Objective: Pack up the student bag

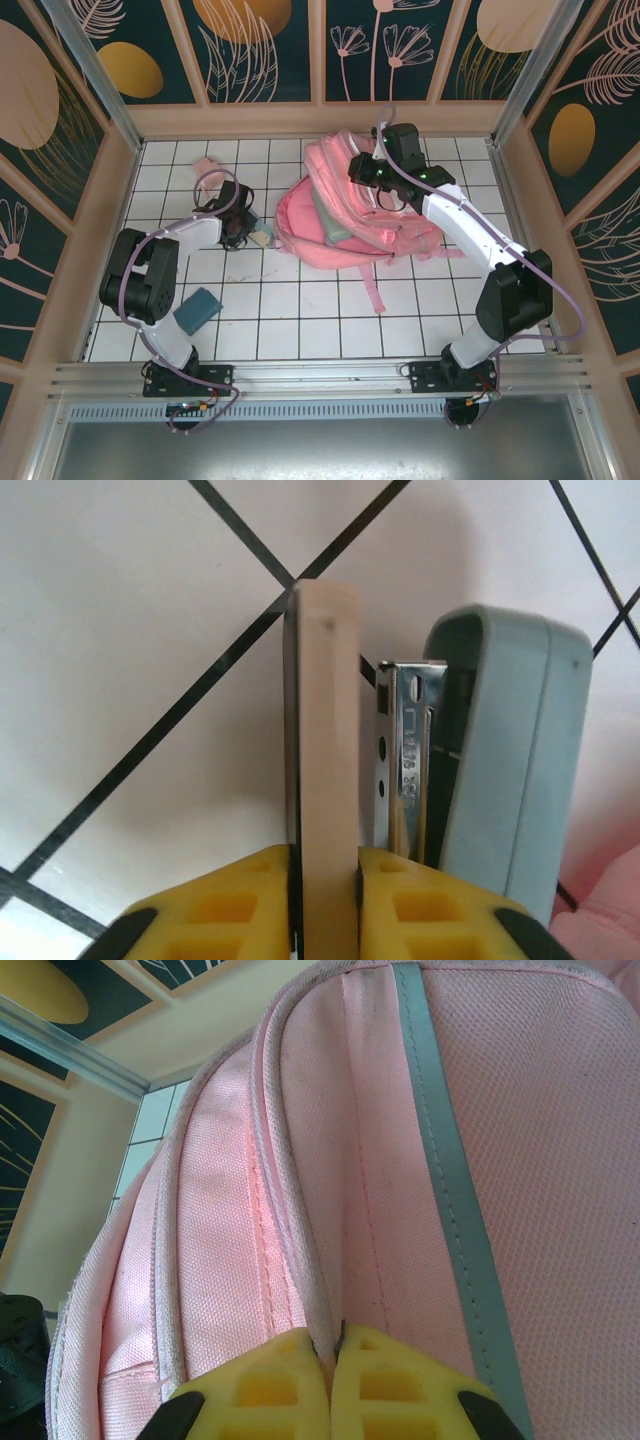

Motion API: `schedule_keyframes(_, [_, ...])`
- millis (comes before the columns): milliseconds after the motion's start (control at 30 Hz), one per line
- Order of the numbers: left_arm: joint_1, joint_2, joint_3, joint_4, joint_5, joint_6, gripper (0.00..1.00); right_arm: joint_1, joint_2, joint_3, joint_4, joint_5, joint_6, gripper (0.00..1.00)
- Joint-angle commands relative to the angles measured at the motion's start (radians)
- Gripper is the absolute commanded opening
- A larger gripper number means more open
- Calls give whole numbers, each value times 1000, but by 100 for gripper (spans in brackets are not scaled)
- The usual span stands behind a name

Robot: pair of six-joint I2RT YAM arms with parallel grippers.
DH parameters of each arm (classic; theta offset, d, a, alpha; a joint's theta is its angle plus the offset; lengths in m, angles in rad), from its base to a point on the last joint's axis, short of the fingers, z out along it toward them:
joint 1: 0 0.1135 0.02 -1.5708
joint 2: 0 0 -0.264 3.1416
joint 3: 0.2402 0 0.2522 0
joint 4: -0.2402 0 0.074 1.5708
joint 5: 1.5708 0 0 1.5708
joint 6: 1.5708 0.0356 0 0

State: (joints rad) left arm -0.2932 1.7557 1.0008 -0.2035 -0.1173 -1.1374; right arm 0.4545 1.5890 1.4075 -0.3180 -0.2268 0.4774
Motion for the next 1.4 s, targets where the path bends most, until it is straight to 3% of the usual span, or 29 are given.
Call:
schedule_keyframes(0, [5, -15, 11, -22, -21, 7, 12, 12, 0, 59, 37, -6, -6, 0])
schedule_keyframes(133, [6, -50, 26, -46, -21, 42, 0, 13, -1, 63, 34, 0, -9, 0])
schedule_keyframes(400, [-2, -146, 77, -49, 55, 125, 0, 11, -6, 61, 27, 13, -12, 0])
schedule_keyframes(700, [-120, -168, 197, -68, 43, 208, 0, 8, -11, 61, 28, 17, -5, 0])
schedule_keyframes(1067, [-253, -5, 307, -32, 131, 263, 0, 7, -19, 46, 31, 14, 1, 0])
schedule_keyframes(1367, [-274, 102, 293, -93, 100, 230, 0, 7, -31, 24, 32, 15, 2, 0])
